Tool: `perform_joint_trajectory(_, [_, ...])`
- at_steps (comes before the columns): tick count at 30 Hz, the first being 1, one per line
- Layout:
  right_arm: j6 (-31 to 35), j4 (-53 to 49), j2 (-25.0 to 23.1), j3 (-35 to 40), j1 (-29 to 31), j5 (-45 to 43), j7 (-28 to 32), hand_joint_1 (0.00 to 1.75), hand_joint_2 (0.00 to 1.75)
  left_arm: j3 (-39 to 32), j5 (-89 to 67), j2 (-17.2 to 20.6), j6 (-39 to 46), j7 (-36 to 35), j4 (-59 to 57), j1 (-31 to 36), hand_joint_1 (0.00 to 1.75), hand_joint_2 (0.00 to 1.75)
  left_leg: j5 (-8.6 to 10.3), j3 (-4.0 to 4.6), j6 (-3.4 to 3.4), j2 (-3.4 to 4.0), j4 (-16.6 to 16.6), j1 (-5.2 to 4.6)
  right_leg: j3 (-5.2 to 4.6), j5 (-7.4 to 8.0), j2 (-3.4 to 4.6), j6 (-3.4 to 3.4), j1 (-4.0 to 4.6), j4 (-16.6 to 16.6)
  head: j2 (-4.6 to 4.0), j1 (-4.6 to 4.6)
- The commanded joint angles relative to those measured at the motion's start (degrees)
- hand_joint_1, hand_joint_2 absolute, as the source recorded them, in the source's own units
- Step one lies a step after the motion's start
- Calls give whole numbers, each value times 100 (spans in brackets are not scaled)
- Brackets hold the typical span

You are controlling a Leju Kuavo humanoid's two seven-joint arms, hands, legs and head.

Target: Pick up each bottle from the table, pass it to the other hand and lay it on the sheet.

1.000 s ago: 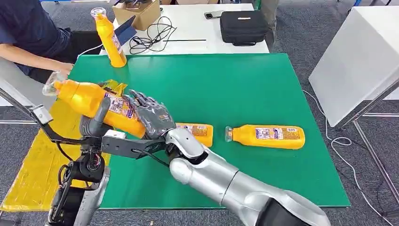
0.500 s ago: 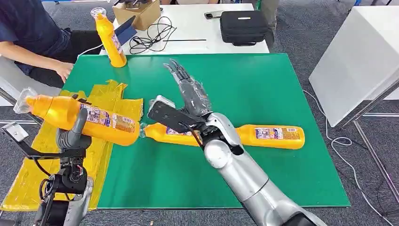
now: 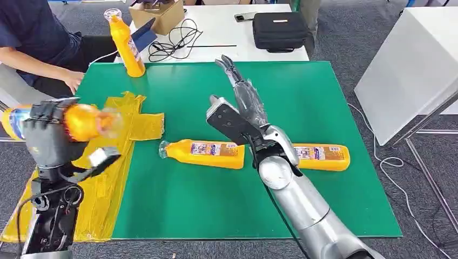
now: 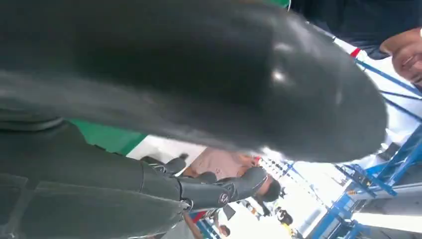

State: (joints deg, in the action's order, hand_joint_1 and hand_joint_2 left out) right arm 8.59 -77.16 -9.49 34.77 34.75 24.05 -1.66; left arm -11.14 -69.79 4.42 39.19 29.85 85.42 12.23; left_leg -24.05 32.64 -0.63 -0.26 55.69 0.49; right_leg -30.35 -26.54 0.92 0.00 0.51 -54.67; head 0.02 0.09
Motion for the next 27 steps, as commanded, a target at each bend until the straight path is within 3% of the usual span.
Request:
perform_joint_trajectory(1, [36,59,429,170,204,-186,49,0,0,-918,-926,-406,81,266,-1250,368,175,175,-2,-20,-2,-4,-5,-2,23,-3,-12,11,-2,7,0,2])
perform_joint_trajectory(5, [124,125,538,193,212,-333,102,0,0,283,-1545,138,81,-850,-1946,325,175,175,-1,-30,-2,-29,-10,-3,37,-11,-38,13,-3,12,0,0])
perform_joint_trajectory(13, [113,113,569,194,190,-328,101,0,0,540,-1677,247,81,-1122,-2318,411,175,175,-6,-24,-2,-18,-3,1,31,-10,-26,13,0,8,0,0])
perform_joint_trajectory(15, [177,79,644,257,171,-431,125,0,0,874,-1747,357,81,-1466,-2607,469,175,175,0,-12,-1,-10,-5,-2,13,-3,-13,7,-2,5,0,2])
perform_joint_trajectory(16, [176,56,664,251,147,-433,115,0,0,1575,-1530,647,81,-2047,-2726,509,175,175,-2,-25,-1,-21,-6,-1,31,-9,-28,11,-2,8,0,-2])
perform_joint_trajectory(19, [156,-27,720,208,69,-377,127,0,0,1380,-1613,480,81,-1905,-3207,626,175,175,3,-12,-1,-22,-6,-3,15,-5,-26,7,-3,6,0,0])
perform_joint_trajectory(22, [202,-58,776,251,41,-309,80,0,0,1640,-1367,551,81,-1988,-3459,683,175,175,-2,-26,-2,-29,-6,1,35,-10,-38,13,0,11,0,-2])
perform_joint_trajectory(23, [113,-66,763,194,5,-308,176,0,0,1527,-1441,481,81,-1870,-3585,711,175,175,-2,-23,-2,-26,-5,0,31,-9,-34,12,-1,10,0,4])
perform_joint_trajectory(24, [117,-36,735,174,-21,-311,177,0,0,1701,-1719,234,81,-2183,-3904,864,175,175,1,-13,-2,-14,-5,-2,17,-4,-19,9,-2,7,0,0])
perform_joint_trajectory(25, [111,-33,756,187,-31,-302,180,0,0,1596,-1488,417,81,-1882,-4039,785,175,175,-6,-29,-3,-14,-6,0,35,-8,-23,14,-1,12,0,0])
perform_joint_trajectory(27, [110,-13,778,194,-38,-300,181,0,0,1582,-1505,392,81,-1874,-4147,788,175,175,-5,-30,-3,-12,-8,0,36,-8,-21,14,-1,13,0,2])
